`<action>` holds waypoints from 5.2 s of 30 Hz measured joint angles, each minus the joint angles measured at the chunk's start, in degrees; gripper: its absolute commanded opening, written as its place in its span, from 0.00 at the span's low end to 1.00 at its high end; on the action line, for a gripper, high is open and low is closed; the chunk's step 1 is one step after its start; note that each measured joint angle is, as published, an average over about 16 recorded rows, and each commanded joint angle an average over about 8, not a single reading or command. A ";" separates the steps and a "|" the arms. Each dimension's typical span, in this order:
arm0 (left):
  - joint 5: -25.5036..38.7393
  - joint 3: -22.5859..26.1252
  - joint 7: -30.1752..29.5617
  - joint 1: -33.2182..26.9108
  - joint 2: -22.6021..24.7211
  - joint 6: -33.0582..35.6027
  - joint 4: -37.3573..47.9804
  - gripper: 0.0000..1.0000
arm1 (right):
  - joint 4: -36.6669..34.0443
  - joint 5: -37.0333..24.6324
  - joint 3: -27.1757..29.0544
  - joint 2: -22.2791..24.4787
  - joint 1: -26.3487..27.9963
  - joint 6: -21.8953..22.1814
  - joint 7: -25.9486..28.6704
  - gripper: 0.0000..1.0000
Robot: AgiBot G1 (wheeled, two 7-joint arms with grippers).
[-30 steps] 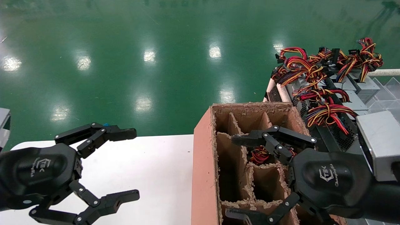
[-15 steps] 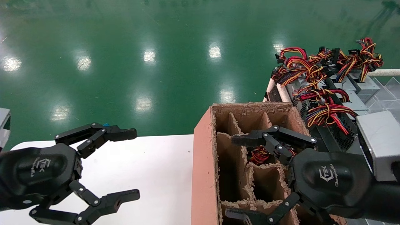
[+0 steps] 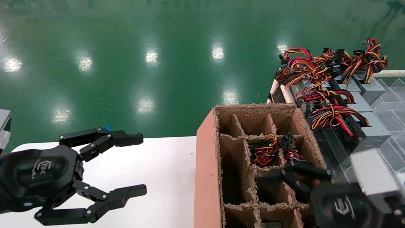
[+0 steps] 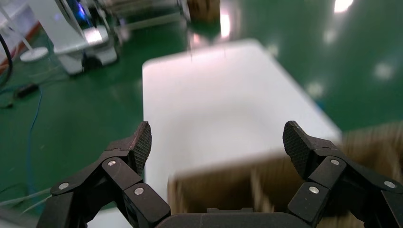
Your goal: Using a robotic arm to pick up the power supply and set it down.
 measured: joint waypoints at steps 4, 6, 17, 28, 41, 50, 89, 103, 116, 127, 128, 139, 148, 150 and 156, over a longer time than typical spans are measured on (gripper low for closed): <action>0.00 0.00 0.00 0.00 0.00 0.00 0.00 0.00 | 0.91 -1.66 -2.93 3.44 0.19 -0.92 1.68 1.00; 0.00 0.00 0.00 0.00 0.00 0.00 0.00 0.00 | 1.31 -2.27 -4.49 5.00 0.30 -1.11 2.07 1.00; 0.00 0.00 0.00 0.00 0.00 0.00 0.00 0.00 | 2.21 -5.73 -12.77 9.86 3.28 -1.11 -0.84 0.89; 0.00 0.00 0.00 0.00 0.00 0.00 0.00 0.00 | 1.23 -7.59 -18.52 10.30 7.26 -0.88 -3.35 0.02; 0.00 0.00 0.00 0.00 0.00 0.00 0.00 0.00 | -0.61 -7.70 -22.63 9.78 10.49 -0.74 -4.12 0.00; 0.00 0.00 0.00 0.00 0.00 0.00 0.00 0.00 | -1.84 -7.10 -24.74 9.81 12.14 -0.80 -4.57 0.00; 0.00 0.00 0.00 0.00 0.00 0.00 0.00 0.00 | 2.69 -2.76 -29.78 13.19 32.32 -1.80 -6.09 0.00; 0.00 0.00 0.00 0.00 0.00 0.00 0.00 0.00 | 3.22 0.09 -31.48 14.20 55.23 -1.81 -16.35 0.00; 0.00 0.00 0.00 0.00 0.00 0.00 0.00 0.00 | 2.89 -4.55 -34.20 18.16 70.15 -1.70 -17.63 0.00; 0.00 0.00 0.00 0.00 0.00 0.00 0.00 0.00 | 2.51 -12.17 -38.11 24.35 74.78 -1.76 -14.09 0.00; 0.00 0.00 0.00 0.00 0.00 0.00 0.00 0.00 | 2.46 -12.86 -38.42 25.00 74.82 -1.76 -13.75 0.00; 0.00 0.00 0.00 0.00 0.00 0.00 0.00 0.00 | 1.67 -19.63 -40.54 29.50 72.37 -1.92 -11.71 0.00; 0.00 0.00 0.00 0.00 0.00 0.00 0.00 0.00 | 0.17 -21.74 -41.61 28.07 69.62 -2.00 -11.73 0.00; 0.00 0.00 0.00 0.00 0.00 0.00 0.00 0.00 | -0.31 -21.86 -41.84 27.42 69.32 -1.98 -11.89 0.00; 0.00 0.00 0.00 0.00 0.00 0.00 0.00 0.00 | -1.80 -22.09 -42.52 25.31 69.28 -1.81 -12.58 0.00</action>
